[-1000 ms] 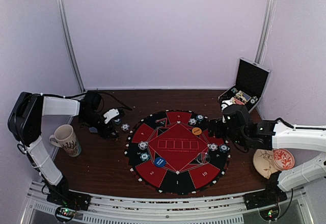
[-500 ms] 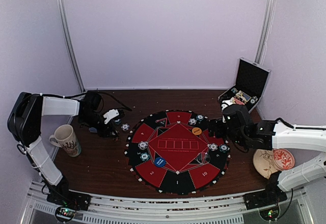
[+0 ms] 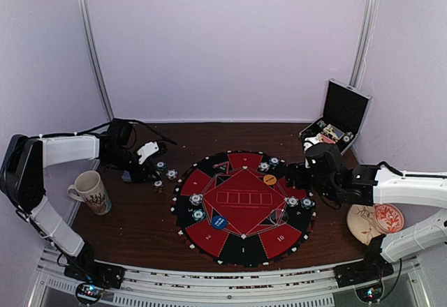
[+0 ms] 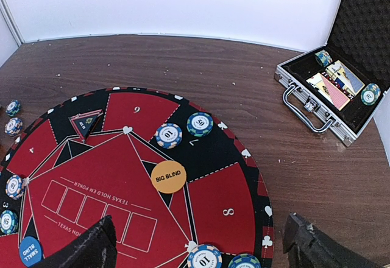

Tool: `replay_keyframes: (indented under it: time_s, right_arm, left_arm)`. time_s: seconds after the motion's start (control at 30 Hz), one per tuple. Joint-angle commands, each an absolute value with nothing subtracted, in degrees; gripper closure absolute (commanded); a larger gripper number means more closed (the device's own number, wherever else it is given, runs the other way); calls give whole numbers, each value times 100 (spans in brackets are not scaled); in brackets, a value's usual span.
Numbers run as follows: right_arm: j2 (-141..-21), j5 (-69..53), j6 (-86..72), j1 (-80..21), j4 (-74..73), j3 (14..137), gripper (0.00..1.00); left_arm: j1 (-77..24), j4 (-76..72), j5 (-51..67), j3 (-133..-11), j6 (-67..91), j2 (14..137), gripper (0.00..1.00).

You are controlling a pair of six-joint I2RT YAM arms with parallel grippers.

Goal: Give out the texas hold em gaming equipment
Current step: Pick up the pile of poker chips from the pile of poker chips, then place the poker chips pile at the small blind area.

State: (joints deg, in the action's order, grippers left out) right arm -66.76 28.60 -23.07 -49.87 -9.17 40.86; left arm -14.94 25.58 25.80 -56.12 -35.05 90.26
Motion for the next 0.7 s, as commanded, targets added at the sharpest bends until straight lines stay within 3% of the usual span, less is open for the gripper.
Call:
replay_keyframes:
  time_s: [0.0,0.67]
  right_arm:
    - [-6592,3030,-2285,-5015,-870,4031,4]
    - [-6644,3032,-2285,-5018,-852,4031,4]
  left_arm:
    - [-1501,2591,3130,-5509,-3679,8737,99]
    - [-3116,2284,3004,-4942,-3915,8679,99]
